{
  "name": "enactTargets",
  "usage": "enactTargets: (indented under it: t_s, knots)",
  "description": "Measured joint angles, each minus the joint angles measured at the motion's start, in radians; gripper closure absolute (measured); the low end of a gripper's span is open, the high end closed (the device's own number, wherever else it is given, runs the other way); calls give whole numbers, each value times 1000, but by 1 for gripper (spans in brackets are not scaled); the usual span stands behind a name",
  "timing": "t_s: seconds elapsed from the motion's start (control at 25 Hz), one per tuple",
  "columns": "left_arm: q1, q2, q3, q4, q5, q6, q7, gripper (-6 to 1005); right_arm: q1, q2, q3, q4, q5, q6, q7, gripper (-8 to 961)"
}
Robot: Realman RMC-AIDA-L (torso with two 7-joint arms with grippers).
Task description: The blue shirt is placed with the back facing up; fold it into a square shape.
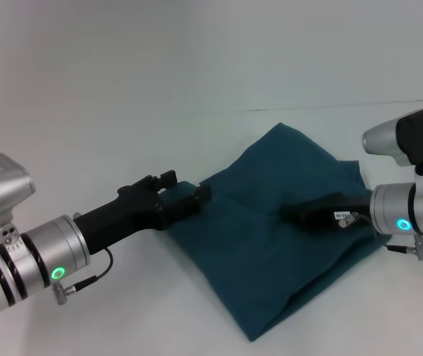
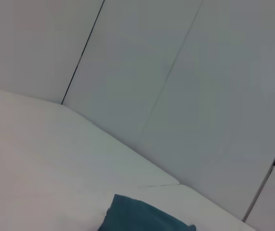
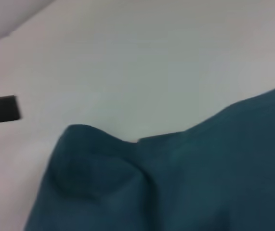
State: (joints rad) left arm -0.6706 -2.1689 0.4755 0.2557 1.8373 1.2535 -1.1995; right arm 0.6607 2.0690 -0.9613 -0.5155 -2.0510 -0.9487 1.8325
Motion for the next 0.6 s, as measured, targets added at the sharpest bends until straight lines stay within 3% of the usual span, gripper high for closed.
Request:
enactTargets:
  t_s: [0.28,0.6]
  knots:
    - [-1,0,0,1,0,-19,0,111,1,16,13,-16,62,35,-108,946]
    - [-20,0,3,-2,-1,-130,-54,112,-44,10,17,-94,209,-80,-141,943]
